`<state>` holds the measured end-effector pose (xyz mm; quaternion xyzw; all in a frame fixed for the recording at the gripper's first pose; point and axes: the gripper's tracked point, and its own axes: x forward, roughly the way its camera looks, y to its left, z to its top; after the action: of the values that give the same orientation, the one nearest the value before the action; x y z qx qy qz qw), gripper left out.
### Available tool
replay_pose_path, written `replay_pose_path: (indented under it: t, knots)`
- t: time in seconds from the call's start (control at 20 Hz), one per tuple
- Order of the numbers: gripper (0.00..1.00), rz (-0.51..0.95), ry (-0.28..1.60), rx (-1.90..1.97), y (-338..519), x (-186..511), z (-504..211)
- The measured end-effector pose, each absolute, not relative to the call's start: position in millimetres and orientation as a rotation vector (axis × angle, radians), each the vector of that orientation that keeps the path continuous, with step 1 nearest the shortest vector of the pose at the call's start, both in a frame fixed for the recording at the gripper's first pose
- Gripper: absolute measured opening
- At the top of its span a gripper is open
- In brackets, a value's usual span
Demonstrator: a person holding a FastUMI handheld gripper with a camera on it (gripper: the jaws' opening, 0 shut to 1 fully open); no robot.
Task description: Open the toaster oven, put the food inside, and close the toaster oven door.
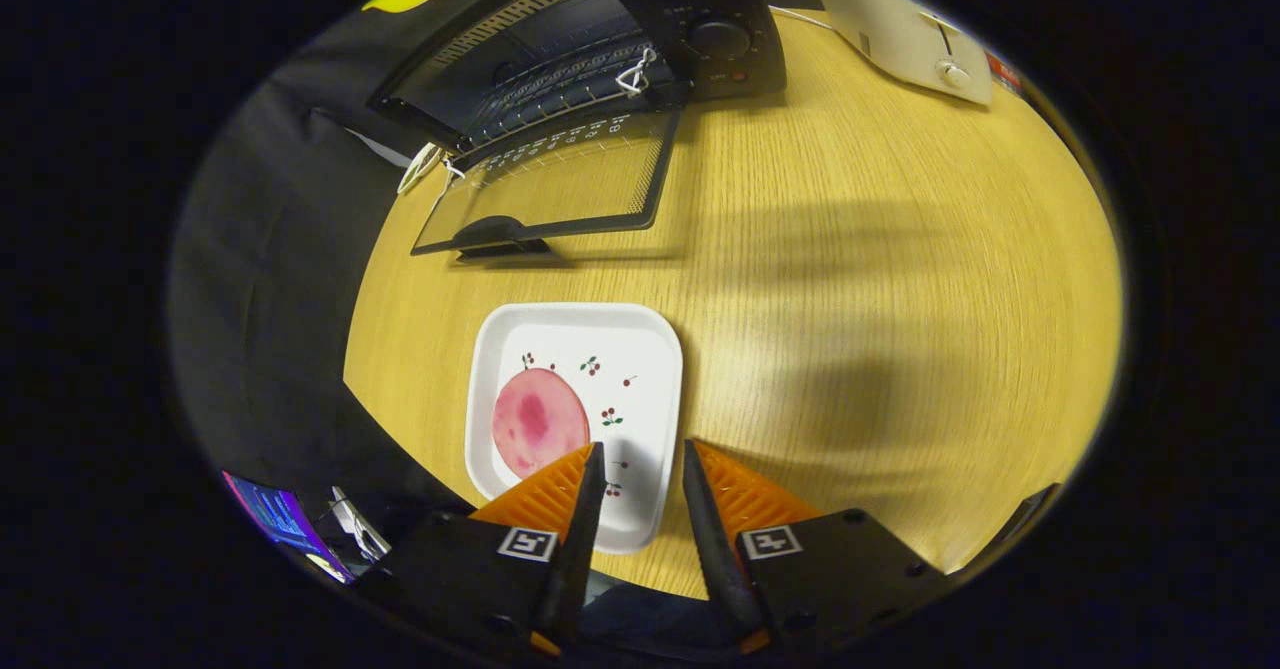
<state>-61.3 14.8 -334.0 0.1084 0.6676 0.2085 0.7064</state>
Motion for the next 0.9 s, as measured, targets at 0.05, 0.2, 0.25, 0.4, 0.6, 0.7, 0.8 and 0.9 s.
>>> replay_pose_path:
  t: [0.05, 0.2, 0.25, 0.4, 0.6, 0.7, 0.8, 0.9]
  knots:
    - [0.41, 0.455, 1.484, 0.235, 14.2, -59.7, -337.6]
    - [0.19, 0.434, 1.495, 0.257, 9.1, -59.5, -336.2]
    - [0.15, 0.434, 1.506, 0.283, 11.4, -62.2, -337.1]
    - [0.02, 0.406, 1.524, 0.369, 7.4, -61.6, -337.8]
    - [0.02, 0.456, 1.526, 0.444, 20.4, -70.9, -334.6]
    - [0.02, 0.460, 1.522, 0.501, 22.2, -74.6, -328.0]
    - [0.02, 0.455, 1.511, 0.538, 24.5, -76.7, -323.6]
    - [0.02, 0.451, 1.494, 0.565, 27.4, -77.5, -320.3]
